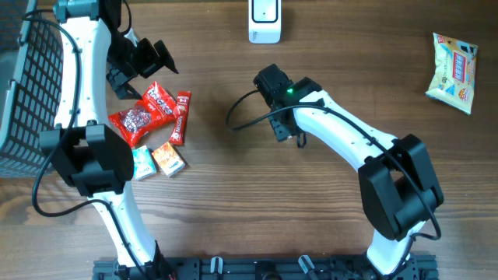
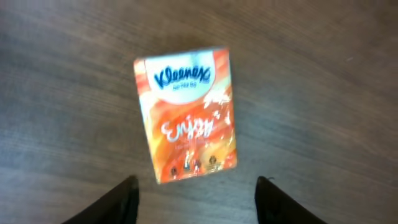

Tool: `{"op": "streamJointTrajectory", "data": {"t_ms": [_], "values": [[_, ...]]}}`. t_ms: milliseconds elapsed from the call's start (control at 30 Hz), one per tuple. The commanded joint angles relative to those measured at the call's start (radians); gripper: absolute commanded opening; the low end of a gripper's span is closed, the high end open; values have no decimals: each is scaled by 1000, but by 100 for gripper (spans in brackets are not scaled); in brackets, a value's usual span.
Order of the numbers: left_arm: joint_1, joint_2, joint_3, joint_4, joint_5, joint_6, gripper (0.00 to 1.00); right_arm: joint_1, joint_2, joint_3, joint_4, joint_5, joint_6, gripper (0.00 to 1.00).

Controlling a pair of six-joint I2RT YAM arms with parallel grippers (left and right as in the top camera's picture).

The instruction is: Scan the item barcode

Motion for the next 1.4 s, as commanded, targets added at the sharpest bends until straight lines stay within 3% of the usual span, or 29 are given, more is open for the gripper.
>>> {"op": "streamJointTrajectory", "data": {"t_ms": [0, 333, 467, 833, 1033, 1233, 1367], "values": [[-4, -11, 9, -1, -9, 5, 100, 0, -13, -6, 13, 14, 20, 56], [-4, -11, 9, -1, -9, 5, 100, -1, -12, -7, 27, 5, 20, 56], [-4, -11, 9, -6, -9, 5, 100, -20, -12, -7, 39, -1, 45, 65], [-4, -11, 9, -7, -10, 5, 100, -282, -12, -8, 51, -587, 10, 67], [-4, -11, 9, -5, -9, 5, 100, -289, 19, -8, 38, -600, 24, 67], [-4, -11, 9, -8, -9, 5, 100, -289, 83, -8, 28, -599, 89, 59], [-4, -11, 9, -8, -10, 5, 100, -290, 92, -8, -5, -522, 160, 61]]}}
